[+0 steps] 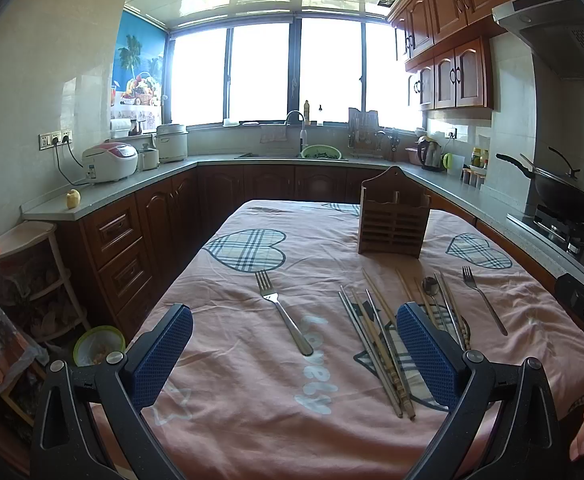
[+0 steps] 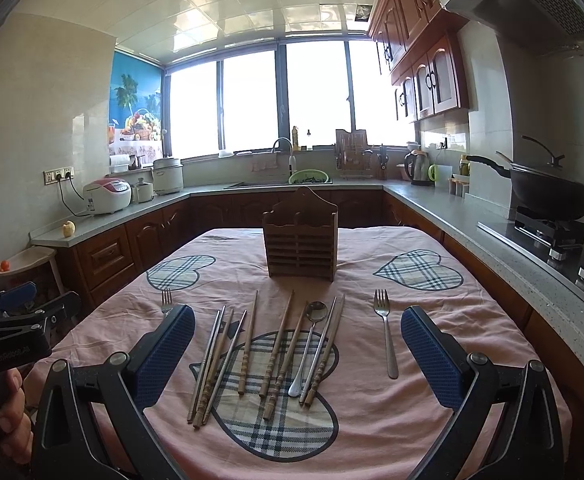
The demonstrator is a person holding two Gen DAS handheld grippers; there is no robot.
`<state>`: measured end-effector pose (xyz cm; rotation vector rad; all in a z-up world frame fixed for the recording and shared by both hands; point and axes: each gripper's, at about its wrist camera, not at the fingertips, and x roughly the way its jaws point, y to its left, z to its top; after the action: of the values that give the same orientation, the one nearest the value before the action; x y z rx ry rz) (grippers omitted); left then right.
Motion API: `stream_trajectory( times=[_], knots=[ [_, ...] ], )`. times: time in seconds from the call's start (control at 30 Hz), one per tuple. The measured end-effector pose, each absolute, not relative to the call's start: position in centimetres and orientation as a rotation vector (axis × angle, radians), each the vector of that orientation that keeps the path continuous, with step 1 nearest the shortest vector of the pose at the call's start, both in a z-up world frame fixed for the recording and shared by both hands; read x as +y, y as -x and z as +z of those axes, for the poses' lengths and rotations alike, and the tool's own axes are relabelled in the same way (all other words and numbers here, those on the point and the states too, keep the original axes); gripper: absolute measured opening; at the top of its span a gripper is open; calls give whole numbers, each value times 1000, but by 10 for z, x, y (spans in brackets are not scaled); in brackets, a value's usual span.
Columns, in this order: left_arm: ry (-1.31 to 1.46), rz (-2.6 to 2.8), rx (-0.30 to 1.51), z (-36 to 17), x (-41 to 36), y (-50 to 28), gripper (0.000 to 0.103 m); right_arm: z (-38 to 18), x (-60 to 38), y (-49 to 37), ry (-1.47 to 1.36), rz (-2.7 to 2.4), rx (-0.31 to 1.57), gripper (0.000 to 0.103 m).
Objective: Organize utensils
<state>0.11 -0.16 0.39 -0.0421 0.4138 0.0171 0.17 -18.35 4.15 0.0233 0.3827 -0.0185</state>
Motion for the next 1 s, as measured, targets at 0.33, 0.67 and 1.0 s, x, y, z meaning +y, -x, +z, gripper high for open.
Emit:
stream_trajectory(
  times=[0.33, 0.67, 1.0],
  knots=[
    [40, 17, 423, 3, 0, -5, 102, 42, -182, -3, -25, -10, 384, 103],
    [50, 14, 458, -3, 1, -18, 102, 37, -183, -8, -36, -8, 398, 103],
    [97, -28, 568, -8, 12, -66, 100, 31, -188, -28, -42, 15, 449, 103]
  ],
)
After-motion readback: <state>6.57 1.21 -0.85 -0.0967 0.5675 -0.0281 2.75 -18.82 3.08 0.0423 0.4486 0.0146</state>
